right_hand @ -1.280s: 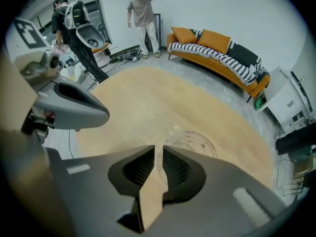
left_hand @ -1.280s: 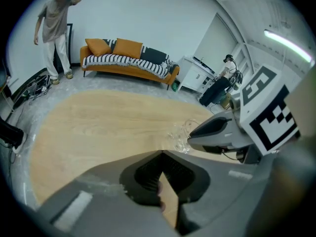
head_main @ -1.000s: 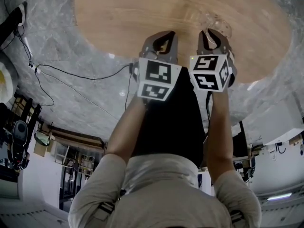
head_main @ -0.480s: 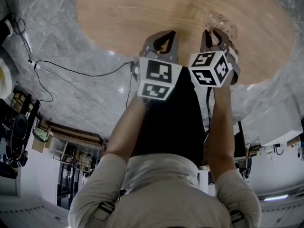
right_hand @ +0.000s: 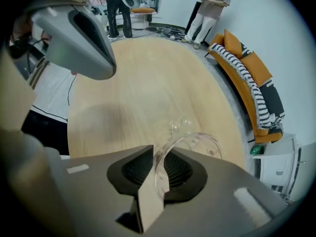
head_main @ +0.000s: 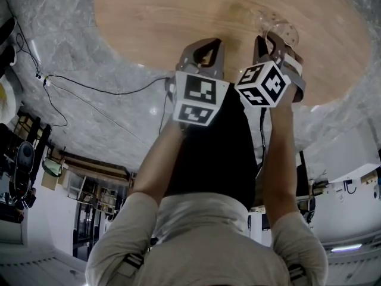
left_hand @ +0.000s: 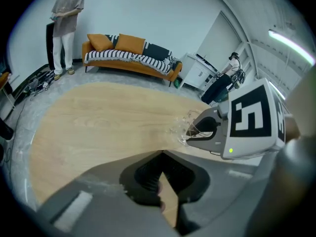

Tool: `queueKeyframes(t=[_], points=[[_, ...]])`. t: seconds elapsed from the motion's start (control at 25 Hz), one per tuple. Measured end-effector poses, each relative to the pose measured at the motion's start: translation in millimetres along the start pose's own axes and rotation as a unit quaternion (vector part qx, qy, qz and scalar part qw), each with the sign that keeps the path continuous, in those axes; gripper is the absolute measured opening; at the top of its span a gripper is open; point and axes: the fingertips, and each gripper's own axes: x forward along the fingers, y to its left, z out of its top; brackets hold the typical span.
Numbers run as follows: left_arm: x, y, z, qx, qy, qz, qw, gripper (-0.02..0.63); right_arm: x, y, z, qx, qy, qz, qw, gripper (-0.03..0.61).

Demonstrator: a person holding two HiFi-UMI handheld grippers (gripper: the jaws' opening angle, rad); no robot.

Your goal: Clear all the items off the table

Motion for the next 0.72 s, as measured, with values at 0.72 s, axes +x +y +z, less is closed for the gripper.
queueKeyframes(t=[0.72], points=[[-0.3, -25.2, -4.9, 0.01, -0.006, 0.002, 0.9999, 0.02, -18.4, 1.9, -8.1, -0.023, -0.046, 0.005, 0.999, 0.046]])
